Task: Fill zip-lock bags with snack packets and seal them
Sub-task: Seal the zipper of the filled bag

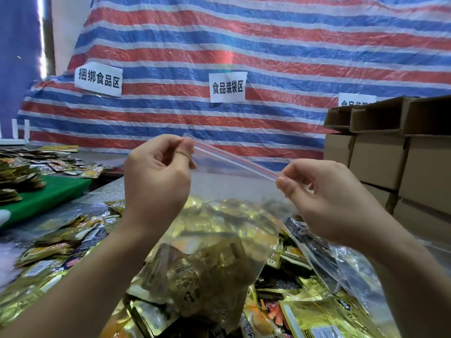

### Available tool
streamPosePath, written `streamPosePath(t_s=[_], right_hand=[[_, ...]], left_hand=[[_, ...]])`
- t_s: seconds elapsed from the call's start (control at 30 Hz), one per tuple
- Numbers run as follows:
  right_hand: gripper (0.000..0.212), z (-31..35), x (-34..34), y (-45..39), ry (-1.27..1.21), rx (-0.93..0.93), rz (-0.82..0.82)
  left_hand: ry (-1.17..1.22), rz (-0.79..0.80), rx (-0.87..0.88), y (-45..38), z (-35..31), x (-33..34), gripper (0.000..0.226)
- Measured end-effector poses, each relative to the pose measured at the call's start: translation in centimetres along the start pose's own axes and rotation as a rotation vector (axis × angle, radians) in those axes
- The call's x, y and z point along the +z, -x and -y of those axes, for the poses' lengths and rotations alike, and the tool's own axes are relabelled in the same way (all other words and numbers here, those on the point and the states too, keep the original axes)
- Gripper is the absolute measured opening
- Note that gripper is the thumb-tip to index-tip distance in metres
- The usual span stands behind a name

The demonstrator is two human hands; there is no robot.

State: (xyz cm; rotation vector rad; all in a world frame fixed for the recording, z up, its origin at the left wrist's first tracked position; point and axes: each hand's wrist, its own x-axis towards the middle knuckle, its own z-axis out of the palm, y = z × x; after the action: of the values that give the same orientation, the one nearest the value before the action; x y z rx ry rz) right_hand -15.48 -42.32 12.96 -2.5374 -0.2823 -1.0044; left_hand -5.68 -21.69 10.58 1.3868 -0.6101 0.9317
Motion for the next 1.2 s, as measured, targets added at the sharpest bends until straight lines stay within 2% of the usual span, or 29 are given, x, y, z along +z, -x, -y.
streamPosePath(t_s=[0.37, 0.63, 0.67, 0.77, 0.9, 0.97, 1.1, 1.13, 1.2], right_hand=[[0.025, -0.6, 0.2, -0.3, -0.032, 0.0, -0.014], [0.018, -0.8, 0.3, -0.4, -0.026, 0.044, -0.012], [0.021, -0.6, 0.5, -0.4, -0.036, 0.064, -0.023], [0.059, 0.2, 1.2, -0.2, -0.095, 0.088, -0.009], [0.088, 1.1, 2.9, 0.4, 0.004, 0.046, 0.14], [0.081, 1.2, 3.7, 0.4, -0.013, 0.055, 0.212], [0.039, 1.2, 4.9, 0.5, -0.198, 0.1, 0.59], [0.029, 1.1, 5.5, 0.6, -0.186, 0.089, 0.616], [0.011, 0.8, 6.6, 0.6, -0.16, 0.119, 0.566]], left_hand=[[-0.01, -0.042, -0.023, -0.5, 1.2, 0.0, 0.026], [0.105, 0.144, -0.106, -0.7, 1.0, -0.1, 0.022], [0.12, 0.168, -0.103, -0.5, 0.9, 0.1, 0.02], [0.152, 0.23, -0.091, 0.0, 0.3, 0.6, 0.02], [0.189, 0.288, -0.112, 0.3, -0.1, 1.2, 0.025], [0.222, 0.319, -0.131, 0.5, -0.1, 1.4, 0.025], [0.262, 0.419, -0.122, 1.3, 0.2, 2.1, 0.026], [0.254, 0.437, -0.123, 1.5, 0.3, 2.3, 0.026], [0.225, 0.44, -0.141, 1.9, 0.5, 2.7, 0.028]])
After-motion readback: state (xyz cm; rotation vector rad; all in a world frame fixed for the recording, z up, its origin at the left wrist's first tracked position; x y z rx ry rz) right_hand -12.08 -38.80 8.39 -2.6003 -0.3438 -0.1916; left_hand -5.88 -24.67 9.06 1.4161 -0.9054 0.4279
